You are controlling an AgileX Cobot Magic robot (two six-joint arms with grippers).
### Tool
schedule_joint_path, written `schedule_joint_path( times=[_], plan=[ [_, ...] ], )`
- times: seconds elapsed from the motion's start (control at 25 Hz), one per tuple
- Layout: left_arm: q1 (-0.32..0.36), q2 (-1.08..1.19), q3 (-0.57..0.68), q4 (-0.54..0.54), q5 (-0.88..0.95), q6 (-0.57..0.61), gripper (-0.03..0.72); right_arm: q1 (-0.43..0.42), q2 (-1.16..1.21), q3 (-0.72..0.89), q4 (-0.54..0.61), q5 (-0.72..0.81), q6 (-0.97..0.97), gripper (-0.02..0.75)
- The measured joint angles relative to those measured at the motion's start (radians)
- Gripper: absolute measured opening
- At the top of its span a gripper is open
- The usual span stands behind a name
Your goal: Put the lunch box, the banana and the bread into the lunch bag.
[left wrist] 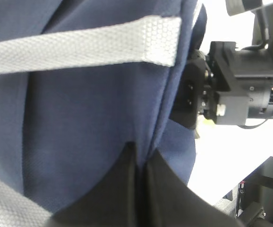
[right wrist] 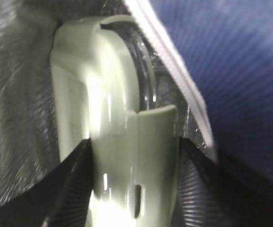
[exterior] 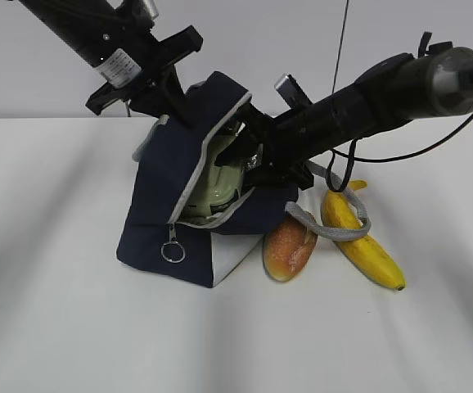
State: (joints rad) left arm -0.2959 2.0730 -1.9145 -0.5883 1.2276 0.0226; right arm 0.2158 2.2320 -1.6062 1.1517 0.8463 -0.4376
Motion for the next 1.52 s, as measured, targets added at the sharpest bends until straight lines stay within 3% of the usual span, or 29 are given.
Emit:
schedule_joint_path(
  times=[0.16,0.44,0.6,0.8,1.0,1.36,1.52],
  plan=[
    [0.000,0.000,0.000,0.001,0.000,0.000,-0.003,0.000,0.007,-0.002,0.002,-0.001,-0.016,0.400],
    [0.000,0.000,0.000,0.001,0.002,0.000,-0.003,0.002,0.008,-0.005,0.012,0.022,-0.068,0.533],
    [0.000,0.000,0.000,0.004,0.002,0.002,-0.003,-0.006,0.008,-0.009,0.012,0.086,-0.090,0.512],
    [0.000,0.000,0.000,0.028,0.002,0.002,-0.003,-0.035,-0.037,-0.027,-0.005,0.274,-0.131,0.479],
    [0.000,0.000,0.000,0.088,0.002,0.002,-0.003,-0.037,-0.205,-0.022,-0.198,0.287,-0.063,0.477],
    [0.000,0.000,0.000,0.196,0.002,0.003,-0.003,-0.039,-0.464,0.136,-0.727,0.245,0.149,0.474],
    [0.000,0.000,0.000,0.201,0.002,0.003,-0.003,-0.039,-0.474,0.227,-0.819,0.237,0.194,0.472]
  ],
)
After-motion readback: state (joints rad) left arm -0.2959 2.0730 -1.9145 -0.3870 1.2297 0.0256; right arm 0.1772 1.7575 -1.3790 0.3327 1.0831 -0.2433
